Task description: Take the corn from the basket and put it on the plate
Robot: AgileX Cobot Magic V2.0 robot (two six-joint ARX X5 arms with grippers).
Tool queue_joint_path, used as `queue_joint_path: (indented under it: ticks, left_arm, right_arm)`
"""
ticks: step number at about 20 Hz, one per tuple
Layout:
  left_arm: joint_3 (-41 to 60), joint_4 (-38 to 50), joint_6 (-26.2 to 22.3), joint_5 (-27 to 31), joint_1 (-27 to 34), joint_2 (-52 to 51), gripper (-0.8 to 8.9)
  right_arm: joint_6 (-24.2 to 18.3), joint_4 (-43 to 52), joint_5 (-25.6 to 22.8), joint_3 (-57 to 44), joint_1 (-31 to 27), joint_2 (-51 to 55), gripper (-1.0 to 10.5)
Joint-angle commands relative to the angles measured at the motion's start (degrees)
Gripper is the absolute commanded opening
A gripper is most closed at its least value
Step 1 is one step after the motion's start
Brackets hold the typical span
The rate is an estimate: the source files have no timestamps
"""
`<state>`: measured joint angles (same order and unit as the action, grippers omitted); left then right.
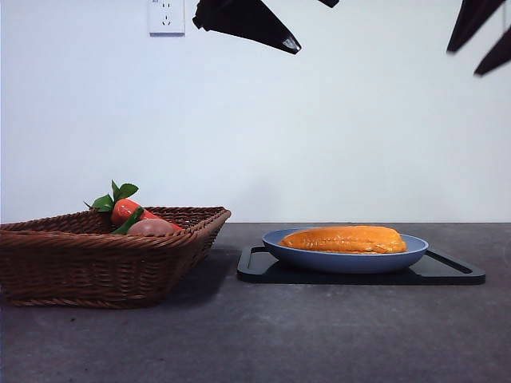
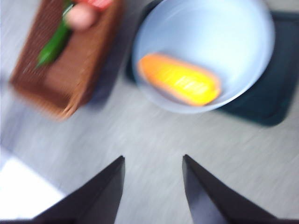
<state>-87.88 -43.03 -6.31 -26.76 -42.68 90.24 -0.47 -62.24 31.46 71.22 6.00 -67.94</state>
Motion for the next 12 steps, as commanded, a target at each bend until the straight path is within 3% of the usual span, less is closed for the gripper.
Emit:
queue_joint_path:
  ticks: [1, 6, 12]
  left_arm:
    - [-1.2, 0.3, -0.5, 0.0, -0.1, 0.0, 2.30]
    - [-1.2, -0.7, -0.5, 0.0, 0.0, 0.0, 0.01]
    - [-1.2, -1.0, -0.5, 0.0, 0.0, 0.0, 0.07]
  right_arm:
    - [-1.9, -1.2, 0.0, -0.1, 2.9, 2.8, 1.6]
    - [-2.7, -0.9, 0.0, -5.3, 6.7, 7.2, 0.0]
    - [-2.9, 0.0, 0.1, -7.3, 7.0, 7.3, 0.0]
